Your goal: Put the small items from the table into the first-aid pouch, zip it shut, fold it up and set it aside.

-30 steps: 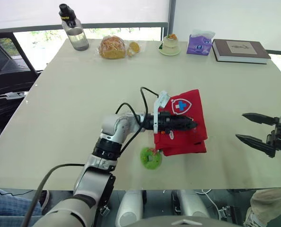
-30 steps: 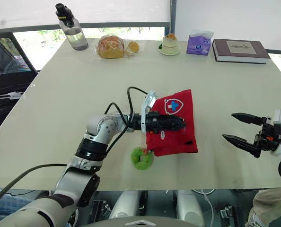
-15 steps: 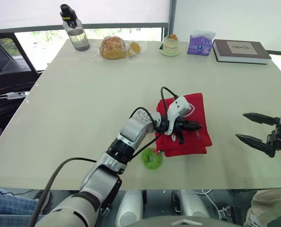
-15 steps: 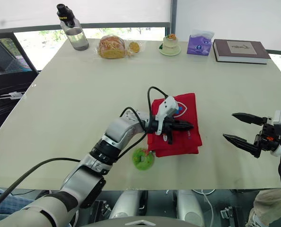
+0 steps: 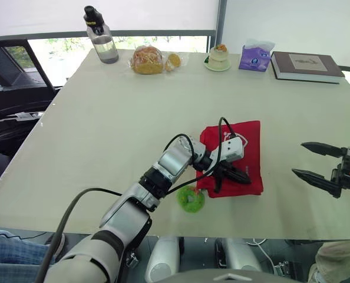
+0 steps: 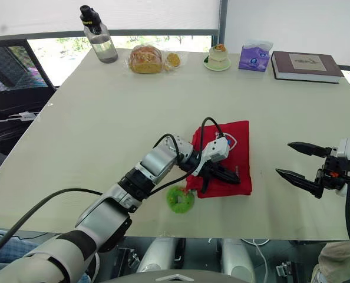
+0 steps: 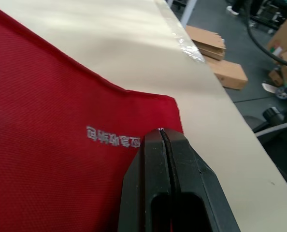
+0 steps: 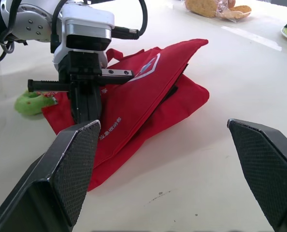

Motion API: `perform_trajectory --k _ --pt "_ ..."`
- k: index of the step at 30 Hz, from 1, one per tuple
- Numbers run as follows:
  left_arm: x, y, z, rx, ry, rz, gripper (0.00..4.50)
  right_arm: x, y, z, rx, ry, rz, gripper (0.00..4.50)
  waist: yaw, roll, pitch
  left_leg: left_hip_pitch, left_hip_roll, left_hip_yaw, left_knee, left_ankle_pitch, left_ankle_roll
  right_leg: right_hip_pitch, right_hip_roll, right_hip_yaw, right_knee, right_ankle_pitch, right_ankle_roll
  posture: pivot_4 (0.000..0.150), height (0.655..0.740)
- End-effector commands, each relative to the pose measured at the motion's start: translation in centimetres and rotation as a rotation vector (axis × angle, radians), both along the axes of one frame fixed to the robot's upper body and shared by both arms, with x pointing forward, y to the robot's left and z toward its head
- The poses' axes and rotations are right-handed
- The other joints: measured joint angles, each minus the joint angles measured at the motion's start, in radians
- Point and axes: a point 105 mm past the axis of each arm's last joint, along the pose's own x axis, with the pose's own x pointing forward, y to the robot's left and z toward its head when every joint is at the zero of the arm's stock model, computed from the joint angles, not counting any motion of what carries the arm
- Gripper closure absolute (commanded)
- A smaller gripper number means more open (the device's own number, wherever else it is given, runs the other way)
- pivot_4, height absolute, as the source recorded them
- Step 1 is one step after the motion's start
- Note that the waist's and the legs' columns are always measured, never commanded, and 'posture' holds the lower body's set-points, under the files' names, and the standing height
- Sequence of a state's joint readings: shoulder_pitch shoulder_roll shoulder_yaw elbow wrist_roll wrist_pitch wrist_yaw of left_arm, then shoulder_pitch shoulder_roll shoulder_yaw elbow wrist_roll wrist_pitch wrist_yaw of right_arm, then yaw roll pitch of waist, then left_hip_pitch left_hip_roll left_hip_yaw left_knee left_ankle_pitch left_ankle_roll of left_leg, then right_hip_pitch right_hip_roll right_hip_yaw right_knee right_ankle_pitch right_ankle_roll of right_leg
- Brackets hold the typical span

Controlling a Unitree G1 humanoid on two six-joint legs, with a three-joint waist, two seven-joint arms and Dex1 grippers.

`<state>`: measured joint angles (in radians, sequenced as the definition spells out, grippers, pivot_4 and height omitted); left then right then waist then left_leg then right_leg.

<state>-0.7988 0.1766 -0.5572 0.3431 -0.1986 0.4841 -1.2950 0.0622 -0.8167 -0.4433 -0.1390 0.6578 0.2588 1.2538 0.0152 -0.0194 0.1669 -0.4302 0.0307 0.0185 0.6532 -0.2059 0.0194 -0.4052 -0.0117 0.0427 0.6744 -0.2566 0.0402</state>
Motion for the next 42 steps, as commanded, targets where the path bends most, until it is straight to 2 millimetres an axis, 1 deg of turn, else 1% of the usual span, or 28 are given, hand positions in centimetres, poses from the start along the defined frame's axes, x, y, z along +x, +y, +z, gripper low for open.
perform_trajectory --k 1,3,7,9,10,12,13,15,18,20,24,27,31,33,35,37,40,42 --pt "-1.3 -1.4 1.8 -0.140 0.097 -0.064 4.46 -0.2 0.2 0.8 -0.009 -0.034 0.001 0.00 0.000 0.000 0.000 0.000 0.000 0.000 0.000 0.000 0.000 0.000 0.000 0.000 0.000 0.000 0.000 0.150 0.7400" --pt "0.4 -1.5 4.6 -0.225 0.046 -0.009 4.46 -0.1 0.4 0.9 -0.005 -0.037 0.003 0.00 0.000 0.000 0.000 -0.001 0.000 0.000 0.000 0.000 0.000 0.000 0.000 0.000 -0.001 0.001 0.002 0.150 0.7400" --pt "3.5 -1.4 8.1 -0.331 -0.002 0.118 4.46 0.3 0.7 1.1 0.001 -0.046 0.003 0.00 -0.008 0.000 0.001 -0.002 -0.001 -0.001 0.000 0.000 0.000 0.000 0.000 0.000 -0.002 0.001 0.003 0.150 0.7400" --pt "6.0 -1.1 9.7 -0.371 -0.025 0.230 4.46 0.4 0.9 1.1 0.005 -0.049 0.002 0.00 -0.012 0.000 0.001 -0.001 0.000 -0.001 0.000 0.000 0.000 0.000 0.001 0.000 -0.001 0.001 0.004 0.150 0.7400" --pt "7.3 -0.9 9.7 -0.357 -0.045 0.287 4.46 0.4 1.0 1.1 0.007 -0.050 0.002 0.00 -0.013 0.000 0.001 -0.001 0.000 -0.002 0.000 0.000 0.000 0.000 0.001 0.000 -0.001 0.002 0.004 0.150 0.7400" --pt "9.1 -0.6 7.7 -0.230 -0.114 0.371 4.46 0.5 1.1 1.2 0.010 -0.054 0.001 0.00 -0.015 0.000 0.001 -0.001 -0.001 -0.002 0.000 0.000 0.000 0.000 0.001 0.000 -0.001 0.002 0.004 0.150 0.7400" --pt "9.5 -0.4 6.3 -0.155 -0.149 0.384 4.46 0.5 1.1 1.2 0.010 -0.056 0.000 0.00 -0.016 0.000 0.001 -0.001 -0.001 -0.002 0.000 0.000 0.000 0.000 0.001 0.000 -0.001 0.002 0.004 0.150 0.7400" --pt "10.2 -0.3 4.3 -0.081 -0.188 0.424 4.46 0.6 1.1 1.3 0.010 -0.059 -0.002 0.00 -0.021 0.000 0.001 -0.001 -0.001 -0.001 -0.001 0.000 0.000 0.000 0.001 0.001 -0.002 0.002 0.004 0.150 0.7400" --pt "11.7 -0.2 3.1 -0.062 -0.190 0.571 4.46 0.5 1.1 1.4 0.010 -0.061 -0.005 0.00 -0.021 -0.001 0.002 -0.002 -0.001 -0.002 -0.002 0.000 0.000 -0.001 0.001 0.000 -0.002 0.001 0.005 0.150 0.7400" --pt "12.1 0.0 2.4 -0.053 -0.153 0.628 4.46 0.4 1.1 1.5 0.009 -0.062 -0.012 0.00 -0.014 -0.001 0.002 -0.002 -0.002 -0.002 -0.002 0.000 0.000 -0.001 0.000 0.000 -0.002 0.001 0.005 0.150 0.7400" --pt "12.2 0.9 0.9 -0.015 -0.141 0.658 4.46 0.1 1.0 1.4 0.008 -0.058 -0.022 0.00 -0.013 -0.001 0.001 -0.001 -0.002 -0.002 -0.001 0.000 0.000 0.000 0.000 0.000 -0.002 0.001 0.006 0.150 0.7400" --pt "12.3 1.5 0.7 -0.027 -0.118 0.673 4.46 0.1 1.0 1.3 0.009 -0.059 -0.023 0.00 -0.016 -0.001 0.001 0.000 -0.002 -0.002 0.000 0.000 0.000 0.001 0.000 0.001 -0.002 0.002 0.007 0.150 0.7400" --pt "13.4 2.5 2.5 -0.125 -0.155 0.720 4.46 0.3 1.1 1.2 0.008 -0.054 -0.023 0.00 -0.021 -0.001 0.001 0.000 -0.002 -0.002 0.000 0.000 0.000 0.002 0.000 0.001 -0.001 0.002 0.007 0.150 0.7400" --pt "13.8 3.4 4.0 -0.208 -0.195 0.728 4.46 0.3 1.2 1.0 0.010 -0.033 -0.018 0.00 -0.029 -0.001 0.001 0.000 -0.002 -0.002 -0.001 0.000 0.000 0.001 0.000 0.001 -0.001 0.002 0.007 0.150 0.7400" --pt "13.9 4.5 5.1 -0.269 -0.247 0.712 4.46 0.3 1.3 0.7 0.019 -0.008 -0.016 0.00 -0.031 -0.001 0.001 0.000 -0.002 -0.002 -0.001 0.000 0.000 0.001 0.000 0.001 -0.001 0.003 0.006 0.150 0.7400" --pt "13.8 5.6 6.2 -0.347 -0.255 0.701 4.46 0.4 1.6 0.4 0.026 0.013 -0.015 0.00 -0.031 -0.001 0.001 0.000 -0.002 -0.002 -0.002 0.000 0.000 0.001 0.000 0.001 -0.001 0.004 0.004 0.150 0.7400" --pt "13.2 8.5 8.4 -0.466 -0.283 0.691 4.46 0.6 2.0 0.2 0.048 0.046 -0.021 0.00 -0.031 -0.001 0.001 -0.001 -0.002 -0.002 -0.002 0.000 0.000 -0.001 0.000 0.001 -0.001 0.004 0.004 0.150 0.7400" --pt "12.1 10.7 9.2 -0.487 -0.307 0.670 4.46 0.8 2.2 0.1 0.055 0.082 -0.030 0.00 -0.035 0.000 0.001 -0.001 -0.001 -0.002 -0.002 0.000 0.000 -0.001 0.000 0.001 -0.001 0.004 0.003 0.150 0.7400"
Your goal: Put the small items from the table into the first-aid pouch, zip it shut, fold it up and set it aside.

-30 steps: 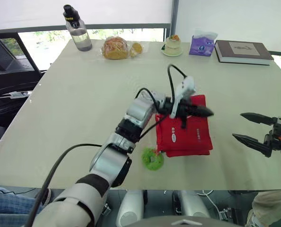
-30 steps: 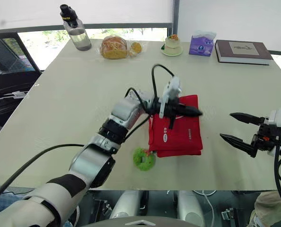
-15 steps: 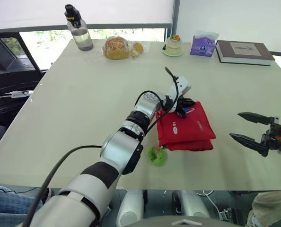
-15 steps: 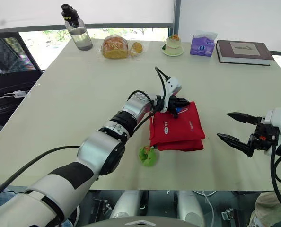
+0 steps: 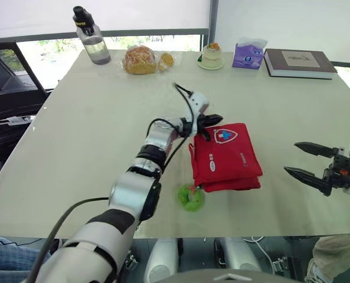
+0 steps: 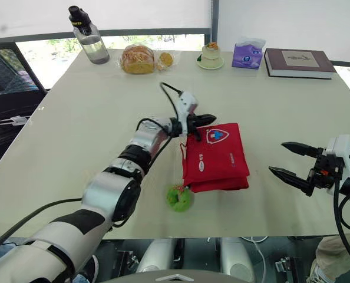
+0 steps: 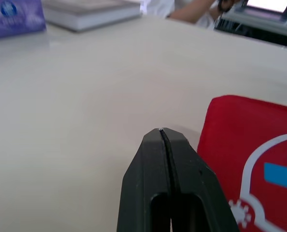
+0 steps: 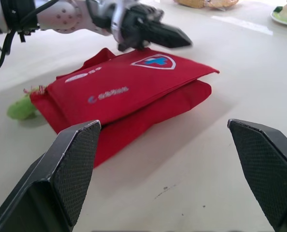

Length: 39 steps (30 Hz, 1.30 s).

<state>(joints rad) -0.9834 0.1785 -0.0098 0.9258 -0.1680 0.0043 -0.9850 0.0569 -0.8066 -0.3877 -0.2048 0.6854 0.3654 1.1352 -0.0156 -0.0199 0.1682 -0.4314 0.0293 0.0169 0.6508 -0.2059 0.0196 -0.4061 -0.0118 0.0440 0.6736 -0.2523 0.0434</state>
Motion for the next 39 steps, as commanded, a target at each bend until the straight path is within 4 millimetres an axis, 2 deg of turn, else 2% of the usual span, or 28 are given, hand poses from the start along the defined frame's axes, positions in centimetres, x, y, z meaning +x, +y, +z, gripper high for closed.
perform_trajectory --k 1,2,5,7,8,9,10,12,14,16,18,22,24,28,31,35,36,39 --pt "-2.0 3.5 3.9 -0.057 -0.127 -0.050 4.46 0.3 0.9 0.9 0.028 0.008 0.005 0.00 -0.006 0.000 0.000 0.000 0.001 0.000 0.000 0.000 0.000 0.000 0.000 0.001 0.000 0.000 0.000 0.150 0.7400" --pt "-2.8 4.7 4.2 -0.042 -0.141 -0.056 4.46 0.5 1.1 1.0 0.038 0.010 0.002 0.00 -0.006 0.000 0.000 0.001 0.004 0.000 0.000 0.000 0.000 -0.001 0.000 0.002 0.001 0.000 0.000 0.150 0.7400" --pt "-6.3 8.3 5.1 0.015 -0.136 -0.099 3.91 1.4 1.7 1.2 0.068 0.026 0.001 0.00 -0.004 0.000 0.001 0.001 0.006 0.000 0.001 0.000 0.000 -0.002 0.001 0.002 0.002 0.000 0.000 0.150 0.7400" --pt "-8.8 10.4 5.4 0.086 -0.105 -0.130 3.26 2.0 2.4 1.4 0.087 0.023 0.009 0.00 -0.005 -0.001 0.001 0.001 0.008 0.000 0.001 0.000 0.000 -0.002 0.001 0.003 0.003 0.000 -0.001 0.150 0.7400" --pt "-10.1 11.5 5.3 0.167 -0.111 -0.153 2.67 2.2 2.8 1.4 0.090 0.022 0.020 0.00 -0.004 -0.001 0.001 0.001 0.008 0.000 0.001 0.000 0.000 -0.003 0.001 0.003 0.004 0.000 -0.001 0.150 0.7400" --pt "-11.2 12.2 5.5 0.205 -0.100 -0.173 2.54 2.4 3.2 1.1 0.080 0.040 0.027 0.00 -0.001 -0.001 0.001 0.001 0.008 0.000 0.001 0.000 0.000 -0.003 0.001 0.003 0.004 0.000 -0.001 0.150 0.7400" --pt "-12.0 12.6 6.0 0.217 -0.101 -0.183 2.03 2.5 3.6 0.8 0.081 0.056 0.035 0.00 -0.001 -0.001 0.002 0.001 0.008 0.001 0.001 0.000 0.000 -0.003 0.001 0.003 0.004 0.000 -0.001 0.150 0.7400" --pt "-13.2 13.1 7.3 0.225 -0.114 -0.194 1.58 2.7 4.4 0.1 0.074 0.094 0.040 0.00 0.003 -0.001 0.002 0.001 0.009 0.001 0.001 0.000 0.000 -0.003 0.001 0.003 0.004 -0.001 -0.002 0.150 0.7400" --pt "-14.3 13.4 7.9 0.257 -0.138 -0.205 0.64 2.8 5.1 -0.6 0.061 0.125 0.049 0.00 0.012 -0.002 0.002 0.000 0.008 0.001 0.002 0.000 0.000 -0.003 0.000 0.001 0.003 -0.002 -0.004 0.150 0.7400" --pt "-15.6 13.4 8.6 0.263 -0.143 -0.219 0.06 3.1 5.9 -2.0 0.043 0.168 0.043 0.00 0.010 -0.002 0.002 0.000 0.008 0.001 0.002 0.000 0.000 -0.003 -0.001 0.002 0.003 -0.003 -0.003 0.150 0.7400" --pt "-16.7 13.1 9.2 0.255 -0.143 -0.230 0.06 3.2 6.4 -3.4 0.033 0.228 0.028 0.00 0.004 -0.002 0.002 0.000 0.008 0.003 0.002 0.000 0.000 -0.003 -0.002 0.002 0.003 -0.003 -0.003 0.150 0.7400" --pt "-18.0 12.4 9.9 0.259 -0.168 -0.217 0.06 1.9 7.1 -7.3 -0.028 0.487 0.030 0.00 0.003 -0.002 0.002 0.000 0.008 0.002 0.002 0.000 0.000 -0.004 -0.001 0.002 0.004 -0.003 -0.003 0.150 0.7400" --pt "-18.3 12.1 10.3 0.248 -0.174 -0.208 0.06 1.5 7.7 -7.5 -0.005 0.558 0.042 0.00 0.003 -0.002 0.002 0.000 0.009 0.002 0.002 0.000 0.000 -0.004 -0.001 0.002 0.004 -0.003 -0.003 0.150 0.7400" --pt "-18.7 11.6 10.5 0.229 -0.163 -0.211 0.06 1.2 9.1 -6.6 0.082 0.637 0.072 0.00 0.002 -0.003 0.002 0.001 0.009 0.002 0.001 0.000 0.000 -0.003 0.001 0.002 0.004 -0.004 -0.001 0.150 0.7400" --pt "-18.7 11.4 10.6 0.220 -0.162 -0.215 0.00 2.0 9.0 -6.3 0.107 0.630 0.026 0.85 0.000 -0.003 0.002 0.001 0.010 0.003 0.001 0.000 0.000 -0.004 0.001 0.002 0.003 -0.004 -0.001 0.150 0.7400" --pt "-18.4 11.1 10.6 0.212 -0.164 -0.218 0.00 2.7 8.9 -5.7 0.156 0.624 -0.009 2.56 0.001 -0.003 0.002 0.001 0.009 0.003 0.001 0.000 0.000 -0.004 0.001 0.003 0.003 -0.004 -0.001 0.150 0.7400" --pt "-18.3 11.0 10.6 0.210 -0.166 -0.220 0.00 2.8 8.9 -5.4 0.181 0.622 -0.013 3.18 0.001 -0.003 0.002 0.001 0.009 0.003 0.001 0.000 0.000 -0.004 0.001 0.003 0.003 -0.004 -0.001 0.150 0.7400" --pt "-18.0 10.7 11.0 0.188 -0.179 -0.222 0.00 5.0 8.4 -4.3 0.274 0.562 -0.123 4.14 0.000 -0.003 0.002 0.001 0.009 0.004 0.001 0.000 0.000 -0.004 0.002 0.003 0.003 -0.004 -0.001 0.150 0.7400"
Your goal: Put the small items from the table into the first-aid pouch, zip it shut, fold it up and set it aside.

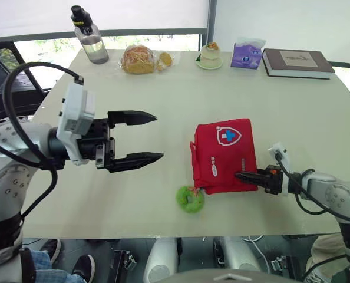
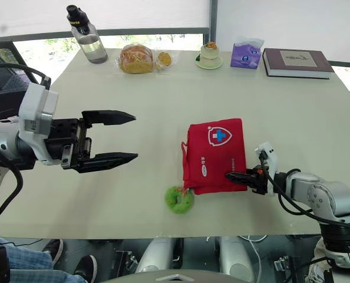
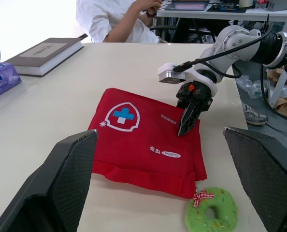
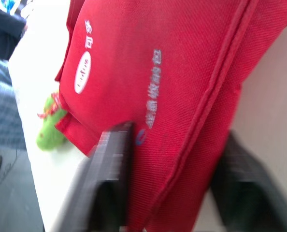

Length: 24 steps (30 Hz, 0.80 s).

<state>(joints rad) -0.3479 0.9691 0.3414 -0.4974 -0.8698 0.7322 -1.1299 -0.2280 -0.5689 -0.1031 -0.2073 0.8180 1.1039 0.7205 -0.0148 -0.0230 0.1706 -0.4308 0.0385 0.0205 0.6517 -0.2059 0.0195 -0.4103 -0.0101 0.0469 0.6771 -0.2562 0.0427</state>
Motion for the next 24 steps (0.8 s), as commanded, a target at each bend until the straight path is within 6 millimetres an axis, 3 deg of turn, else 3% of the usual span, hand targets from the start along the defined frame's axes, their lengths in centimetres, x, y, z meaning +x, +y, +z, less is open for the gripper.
perform_trajectory --k 1,5,9,14,17,19,20,24 --pt "0.2 -0.5 1.2 -0.029 -0.047 -0.017 0.00 3.5 -1.4 2.7 0.075 -0.103 -0.212 4.42 -0.001 0.000 0.000 0.000 0.000 0.000 0.000 0.000 0.000 0.000 0.000 0.000 0.000 0.000 0.000 0.150 0.7400" --pt "1.0 -0.6 2.4 -0.073 -0.070 -0.010 0.00 8.4 -3.8 5.3 0.147 -0.185 -0.526 4.47 -0.002 0.001 0.001 -0.001 -0.001 0.001 0.000 0.000 0.000 -0.001 0.001 0.002 0.001 0.002 0.002 0.150 0.7400" --pt "1.9 -0.8 3.4 -0.120 -0.085 0.012 0.00 13.1 -7.4 6.7 0.233 -0.152 -0.960 4.47 -0.003 0.001 0.002 -0.001 -0.001 0.002 -0.002 0.000 0.000 -0.002 0.001 0.002 0.000 0.004 -0.001 0.150 0.7400" --pt "2.8 -1.0 4.1 -0.158 -0.096 0.035 0.00 16.3 -10.6 6.9 0.405 -0.068 -1.388 4.47 -0.009 0.002 0.003 -0.002 -0.001 0.002 -0.002 0.000 0.000 -0.004 0.002 0.003 0.000 0.004 -0.001 0.150 0.7400" --pt "3.2 -0.9 3.7 -0.158 -0.096 0.049 0.00 17.5 -9.9 6.4 0.494 -0.020 -1.493 4.47 -0.020 0.002 0.003 -0.003 -0.001 0.002 -0.003 0.000 0.000 -0.003 0.001 0.003 0.000 0.004 -0.001 0.150 0.7400" --pt "3.2 -0.9 3.4 -0.157 -0.095 0.053 0.00 18.0 -8.9 5.9 0.524 0.008 -1.496 3.43 -0.029 0.002 0.003 -0.002 -0.001 0.002 -0.003 0.000 0.000 -0.003 0.001 0.004 0.000 0.004 -0.001 0.150 0.7400" --pt "3.2 -0.9 3.4 -0.160 -0.093 0.054 0.00 18.2 -8.6 5.7 0.525 0.015 -1.487 3.27 -0.030 0.002 0.003 -0.002 -0.001 0.002 -0.003 0.000 0.000 -0.003 0.001 0.004 0.000 0.004 -0.001 0.150 0.7400" --pt "3.1 -0.7 3.4 -0.175 -0.091 0.065 0.00 18.0 -8.1 5.0 0.526 0.028 -1.478 1.58 -0.029 0.002 0.003 -0.002 -0.001 0.002 -0.004 0.000 0.000 -0.004 0.001 0.004 0.001 0.004 -0.001 0.150 0.7400"
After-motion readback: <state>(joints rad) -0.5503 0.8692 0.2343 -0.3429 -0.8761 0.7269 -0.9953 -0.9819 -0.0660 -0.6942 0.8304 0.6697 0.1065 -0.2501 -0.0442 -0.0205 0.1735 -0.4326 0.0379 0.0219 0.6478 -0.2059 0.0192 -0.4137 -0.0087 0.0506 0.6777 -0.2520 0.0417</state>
